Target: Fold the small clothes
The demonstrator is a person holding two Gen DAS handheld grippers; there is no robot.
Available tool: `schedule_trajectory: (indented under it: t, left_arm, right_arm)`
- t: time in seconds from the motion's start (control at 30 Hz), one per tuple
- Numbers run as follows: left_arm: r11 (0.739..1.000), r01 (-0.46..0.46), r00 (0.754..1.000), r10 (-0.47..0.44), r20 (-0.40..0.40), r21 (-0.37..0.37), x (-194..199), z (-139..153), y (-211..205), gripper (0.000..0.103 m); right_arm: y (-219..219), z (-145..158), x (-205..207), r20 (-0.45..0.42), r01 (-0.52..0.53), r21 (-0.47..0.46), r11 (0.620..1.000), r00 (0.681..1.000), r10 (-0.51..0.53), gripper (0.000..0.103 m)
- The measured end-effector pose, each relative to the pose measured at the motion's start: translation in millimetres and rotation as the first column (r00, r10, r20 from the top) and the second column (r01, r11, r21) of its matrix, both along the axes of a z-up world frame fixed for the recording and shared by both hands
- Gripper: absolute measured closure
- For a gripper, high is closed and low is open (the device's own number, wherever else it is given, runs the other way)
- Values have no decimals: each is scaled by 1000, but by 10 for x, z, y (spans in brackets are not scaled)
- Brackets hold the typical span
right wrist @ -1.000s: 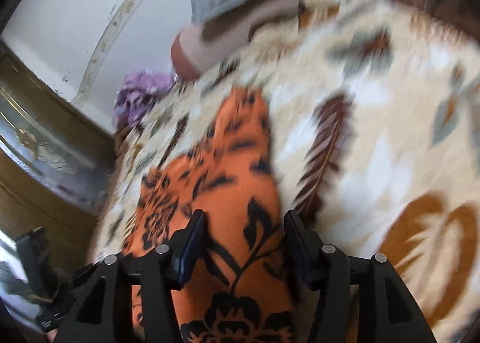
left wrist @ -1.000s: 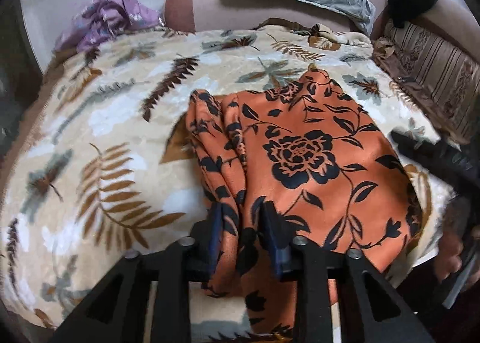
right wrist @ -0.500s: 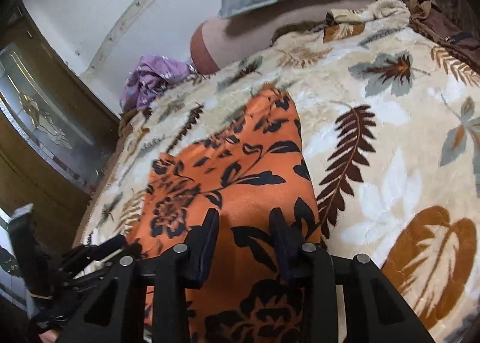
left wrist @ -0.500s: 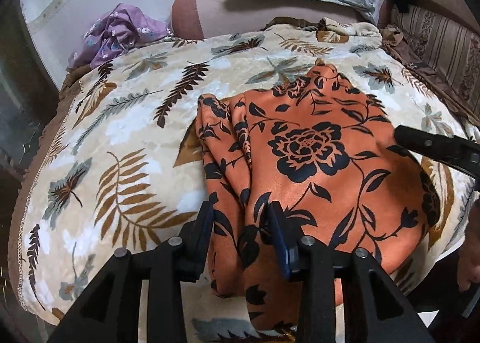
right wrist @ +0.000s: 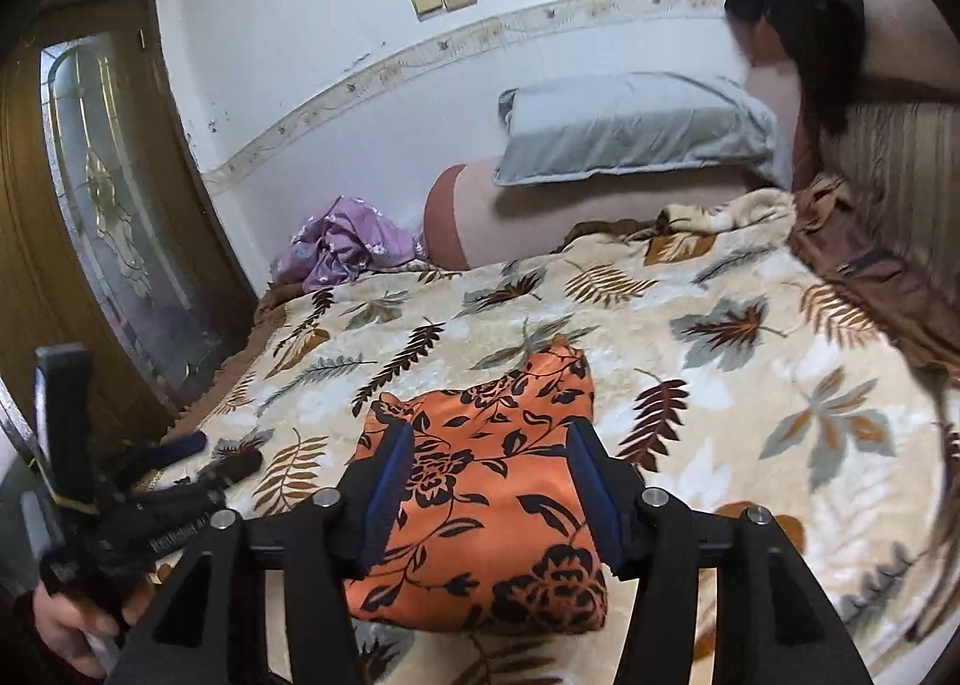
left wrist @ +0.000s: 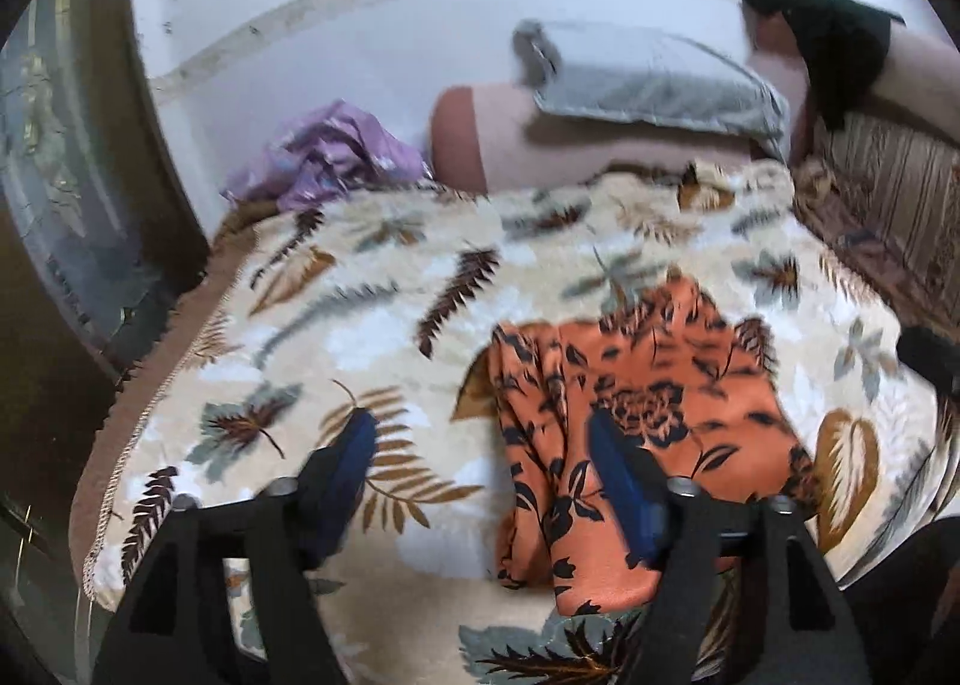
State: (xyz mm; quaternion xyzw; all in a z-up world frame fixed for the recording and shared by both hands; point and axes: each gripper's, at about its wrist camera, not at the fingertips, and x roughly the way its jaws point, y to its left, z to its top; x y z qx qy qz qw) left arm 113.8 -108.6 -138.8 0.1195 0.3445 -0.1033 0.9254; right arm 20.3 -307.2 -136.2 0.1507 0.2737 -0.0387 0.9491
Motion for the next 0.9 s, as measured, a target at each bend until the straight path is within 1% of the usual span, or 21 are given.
schedule_trajectory:
  t: [0.13, 0.17, 0.2, 0.3, 0.4, 0.5, 0.57, 0.73, 0.9]
  left_arm:
    - [1000, -26, 997, 27, 75, -13, -158, 250, 44, 17]
    - [999, -30, 996, 31, 87, -11, -199, 305, 44, 13]
    - [999, -33, 995, 34, 97, -10, -233, 360, 44, 11]
    - [999, -35, 993, 39, 115, -31, -321, 479, 67, 10]
    - [998, -55, 993, 59, 102, -38, -375, 539, 79, 9]
    - [997, -78, 987, 77, 139, 0, -451, 584, 77, 9]
    - [996, -85, 984, 82, 158, 9, -493, 606, 86, 9]
    - [995, -95, 984, 97, 150, -20, -521, 681, 160, 9]
    - [992, -119, 977, 123, 173, -33, -545, 752, 206, 8]
  right_arm:
    - [111, 133, -117, 1, 16, -42, 999, 1000, -16, 46]
    - [147, 170, -147, 3, 19, -57, 998, 1000, -19, 46]
    - [180, 193, -173, 4, 21, -70, 997, 1000, -21, 46]
    - [268, 264, -255, 17, 19, -103, 995, 1000, -17, 46]
    - [286, 302, -301, 25, 31, -102, 994, 999, -28, 46]
    - [298, 350, -341, 41, 43, -110, 993, 998, -39, 46]
    - [314, 369, -350, 46, 45, -120, 992, 998, -40, 46]
    - [364, 376, -333, 45, 38, -127, 991, 998, -32, 46]
    - [411, 370, -308, 43, 26, -140, 990, 999, -20, 46]
